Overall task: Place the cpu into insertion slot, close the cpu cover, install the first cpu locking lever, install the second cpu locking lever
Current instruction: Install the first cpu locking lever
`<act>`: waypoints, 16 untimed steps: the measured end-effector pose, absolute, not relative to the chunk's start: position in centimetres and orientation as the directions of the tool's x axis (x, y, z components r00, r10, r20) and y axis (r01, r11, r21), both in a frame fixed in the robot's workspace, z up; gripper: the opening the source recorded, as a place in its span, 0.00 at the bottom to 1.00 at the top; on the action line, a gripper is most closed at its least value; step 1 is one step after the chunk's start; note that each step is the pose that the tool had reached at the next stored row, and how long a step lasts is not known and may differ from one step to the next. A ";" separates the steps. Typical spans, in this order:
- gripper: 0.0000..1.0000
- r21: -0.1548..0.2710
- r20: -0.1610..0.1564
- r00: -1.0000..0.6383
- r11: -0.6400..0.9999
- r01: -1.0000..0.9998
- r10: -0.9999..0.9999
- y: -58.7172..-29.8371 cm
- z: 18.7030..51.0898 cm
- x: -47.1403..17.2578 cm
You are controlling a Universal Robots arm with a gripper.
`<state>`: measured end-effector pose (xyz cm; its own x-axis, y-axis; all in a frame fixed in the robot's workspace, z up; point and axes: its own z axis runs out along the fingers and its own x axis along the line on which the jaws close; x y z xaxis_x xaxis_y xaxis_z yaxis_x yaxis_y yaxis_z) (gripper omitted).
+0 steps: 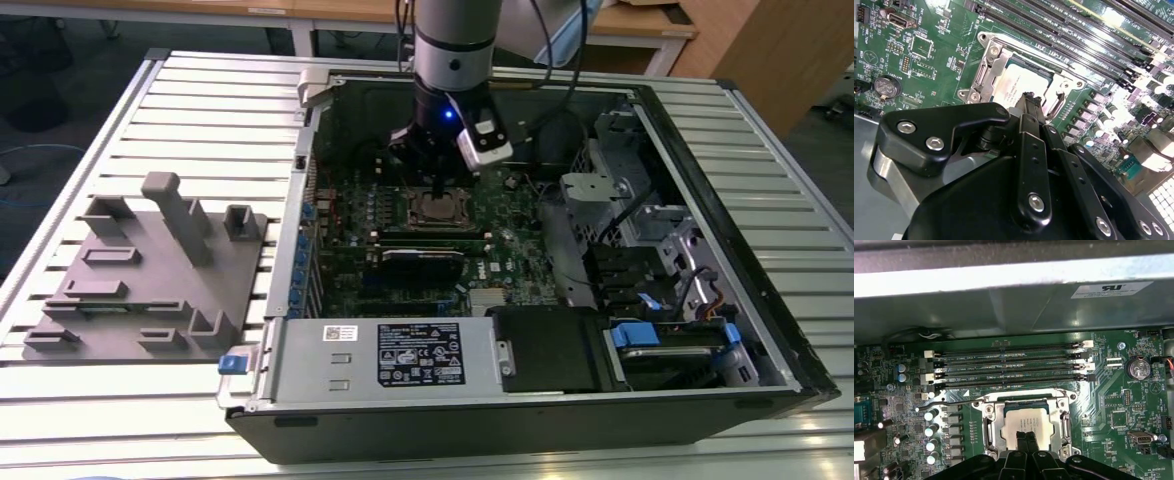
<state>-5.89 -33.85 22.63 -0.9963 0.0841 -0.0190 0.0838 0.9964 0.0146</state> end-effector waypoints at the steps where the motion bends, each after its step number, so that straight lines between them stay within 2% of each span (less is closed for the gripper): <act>1: 0.11 0.015 -0.019 -0.996 0.996 0.084 0.084 -33.8 22.7 -5.9; 16: 0.11 0.015 -0.019 -0.996 0.996 0.084 0.084 -33.8 23.3 -5.9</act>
<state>-5.89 -33.84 23.34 -0.9963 0.0841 -0.0192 0.0838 0.9964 0.0150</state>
